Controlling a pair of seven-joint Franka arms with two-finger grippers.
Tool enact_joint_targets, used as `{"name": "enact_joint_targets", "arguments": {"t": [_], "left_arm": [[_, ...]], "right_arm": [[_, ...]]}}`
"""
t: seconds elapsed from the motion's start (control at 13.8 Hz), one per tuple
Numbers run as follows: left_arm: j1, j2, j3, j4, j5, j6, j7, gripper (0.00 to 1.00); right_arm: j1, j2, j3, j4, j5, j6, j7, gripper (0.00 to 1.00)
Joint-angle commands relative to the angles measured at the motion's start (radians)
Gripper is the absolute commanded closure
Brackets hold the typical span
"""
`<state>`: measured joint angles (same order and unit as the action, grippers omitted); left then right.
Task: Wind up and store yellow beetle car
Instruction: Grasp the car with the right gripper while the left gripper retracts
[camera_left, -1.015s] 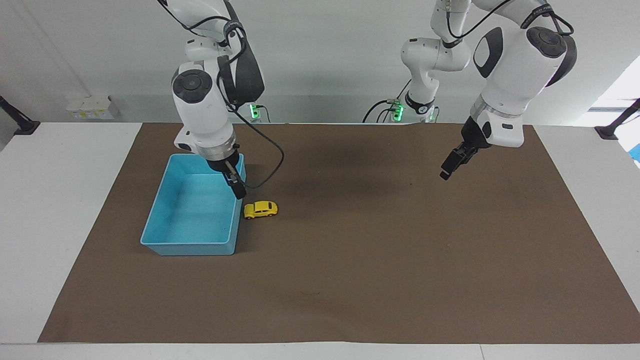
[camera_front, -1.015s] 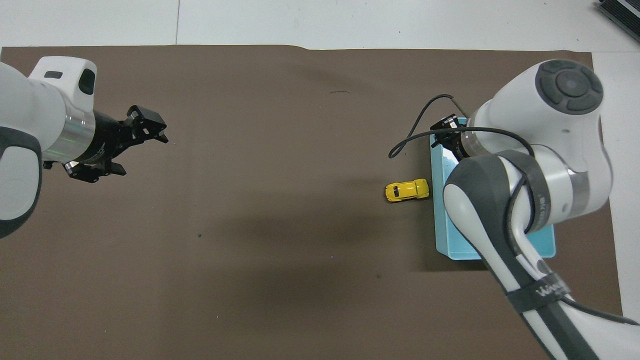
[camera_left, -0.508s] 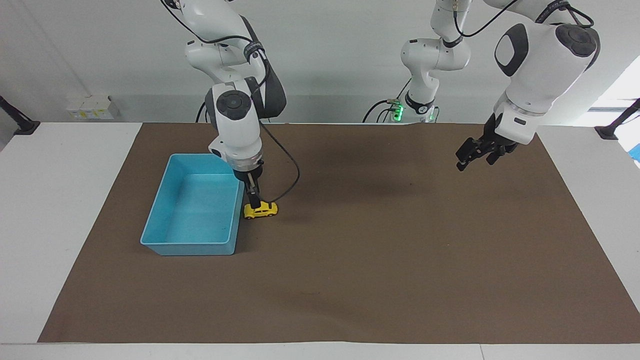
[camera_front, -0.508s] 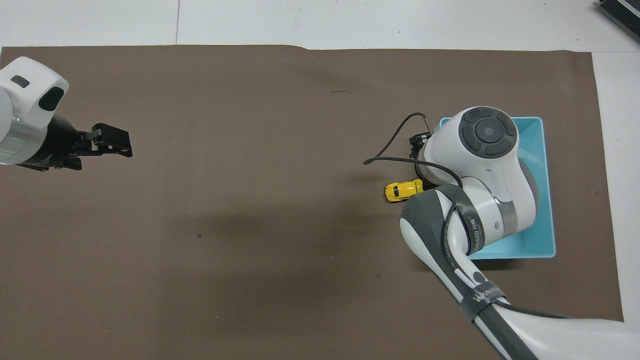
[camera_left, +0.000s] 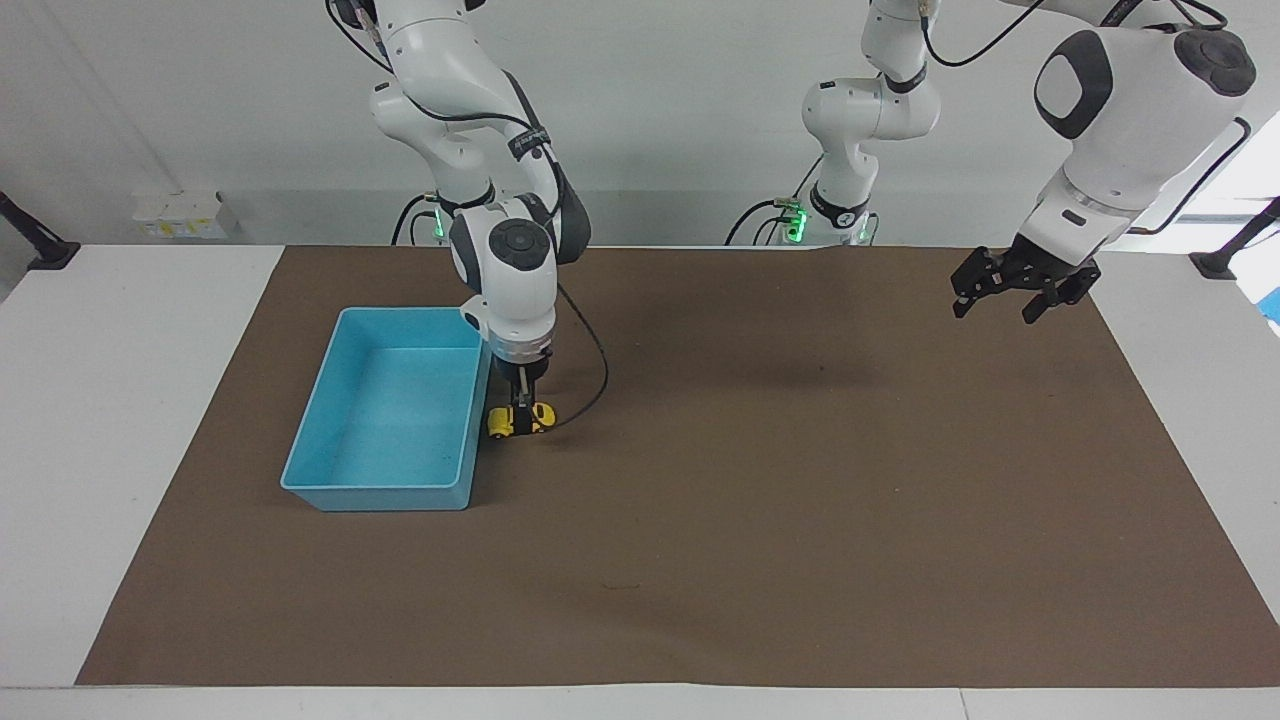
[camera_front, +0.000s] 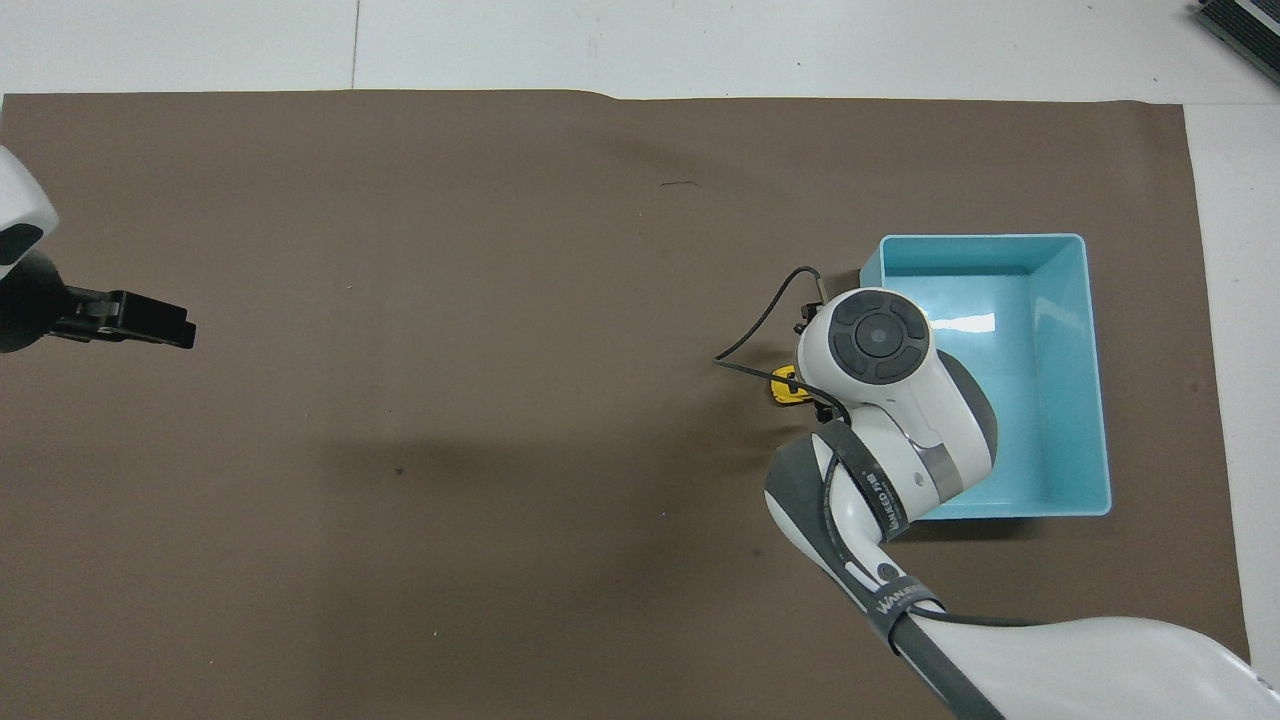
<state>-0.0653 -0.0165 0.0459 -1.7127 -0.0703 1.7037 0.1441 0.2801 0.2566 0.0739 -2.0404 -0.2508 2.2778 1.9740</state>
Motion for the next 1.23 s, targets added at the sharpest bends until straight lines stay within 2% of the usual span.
{"name": "enact_joint_targets", "arguments": {"t": [0.0, 0.07, 0.15, 0.22, 0.29, 0.58, 0.8, 1.02, 1.16], "left_arm": [[0.007, -0.045, -0.017, 0.011, 0.036, -0.051, 0.042, 0.0], [0.004, -0.049, -0.023, 0.034, 0.044, -0.088, 0.04, 0.0], [0.001, -0.051, -0.027, 0.062, 0.046, -0.123, 0.04, 0.0], [0.001, -0.051, -0.029, 0.093, 0.046, -0.159, 0.04, 0.0], [-0.001, -0.051, -0.031, 0.119, 0.056, -0.194, 0.04, 0.0], [0.001, -0.071, -0.07, 0.13, 0.095, -0.225, 0.037, 0.0], [0.013, -0.077, -0.069, 0.113, 0.086, -0.213, 0.008, 0.0], [0.005, -0.077, -0.07, 0.093, 0.084, -0.185, -0.047, 0.0], [0.013, -0.077, -0.07, 0.093, 0.067, -0.182, -0.046, 0.0]], "right_arm": [[0.001, -0.002, 0.003, -0.058, -0.068, 0.069, 0.057, 0.0], [0.008, 0.009, 0.003, -0.061, -0.08, 0.075, 0.068, 0.0], [0.022, 0.012, 0.003, -0.067, -0.096, 0.078, 0.068, 0.16], [0.025, 0.012, 0.003, -0.067, -0.103, 0.077, 0.068, 0.65], [0.025, 0.013, 0.003, -0.067, -0.104, 0.078, 0.066, 1.0], [0.053, 0.013, 0.003, -0.038, -0.104, 0.042, 0.068, 1.0], [0.07, -0.002, 0.015, 0.048, -0.09, -0.061, 0.065, 1.0], [0.068, -0.06, 0.027, 0.055, -0.073, -0.07, 0.043, 1.0], [0.065, -0.097, 0.032, 0.054, -0.033, -0.072, -0.048, 1.0]]}}
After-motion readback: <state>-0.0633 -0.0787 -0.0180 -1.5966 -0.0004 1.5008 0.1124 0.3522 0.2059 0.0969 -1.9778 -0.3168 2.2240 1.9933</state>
